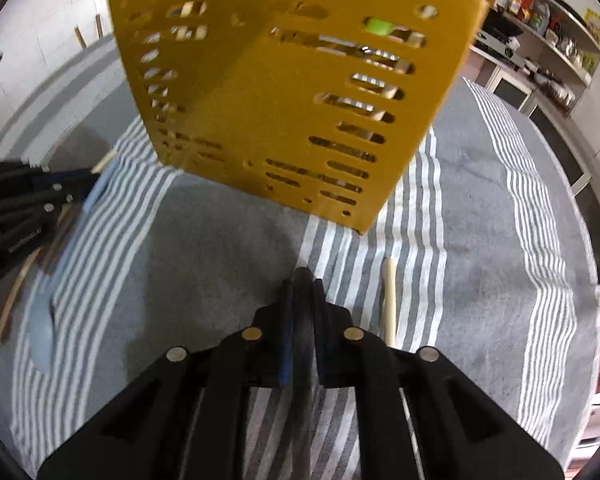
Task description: Organize utensils
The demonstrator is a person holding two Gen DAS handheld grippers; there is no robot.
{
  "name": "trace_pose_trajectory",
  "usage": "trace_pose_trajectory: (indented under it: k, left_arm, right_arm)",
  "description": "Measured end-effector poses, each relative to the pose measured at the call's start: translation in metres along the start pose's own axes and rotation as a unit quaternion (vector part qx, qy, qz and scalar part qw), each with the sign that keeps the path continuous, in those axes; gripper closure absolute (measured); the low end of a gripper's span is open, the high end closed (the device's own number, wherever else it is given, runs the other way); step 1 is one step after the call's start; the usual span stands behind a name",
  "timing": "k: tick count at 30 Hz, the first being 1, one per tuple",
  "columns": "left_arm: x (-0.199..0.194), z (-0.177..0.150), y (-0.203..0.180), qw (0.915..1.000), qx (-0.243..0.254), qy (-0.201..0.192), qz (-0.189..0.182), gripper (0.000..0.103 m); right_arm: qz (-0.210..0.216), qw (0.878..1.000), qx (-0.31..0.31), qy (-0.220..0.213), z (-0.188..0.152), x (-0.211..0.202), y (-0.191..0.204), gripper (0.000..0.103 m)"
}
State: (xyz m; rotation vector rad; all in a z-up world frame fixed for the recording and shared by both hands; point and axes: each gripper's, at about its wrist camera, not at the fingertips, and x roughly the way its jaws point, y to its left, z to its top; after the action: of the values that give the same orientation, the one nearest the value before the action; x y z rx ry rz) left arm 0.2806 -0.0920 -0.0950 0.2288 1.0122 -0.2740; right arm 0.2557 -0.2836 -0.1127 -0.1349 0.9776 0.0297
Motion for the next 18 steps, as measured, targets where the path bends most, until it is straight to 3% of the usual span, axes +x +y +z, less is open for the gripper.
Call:
trace_pose_trajectory:
  k: [5, 11, 18]
  left_arm:
    - [-0.013, 0.001, 0.006, 0.9994, -0.013, -0.018, -0.026, 0.099]
    - [-0.052, 0.005, 0.015, 0.9958, -0.033, -0.073, -0.044, 0.099]
    - [-0.083, 0.000, 0.017, 0.9919, -0.042, -0.113, -0.040, 0.099]
  right_arm:
    - [0.033, 0.998, 0.023, -0.040, 0.000, -0.019, -0.010, 0.094]
    - [0.058, 0.993, 0.038, -0.099, -0.003, -0.054, -0.018, 0.094]
    - [0.070, 0.984, 0.047, -0.159, -0.016, -0.088, -0.029, 0.094]
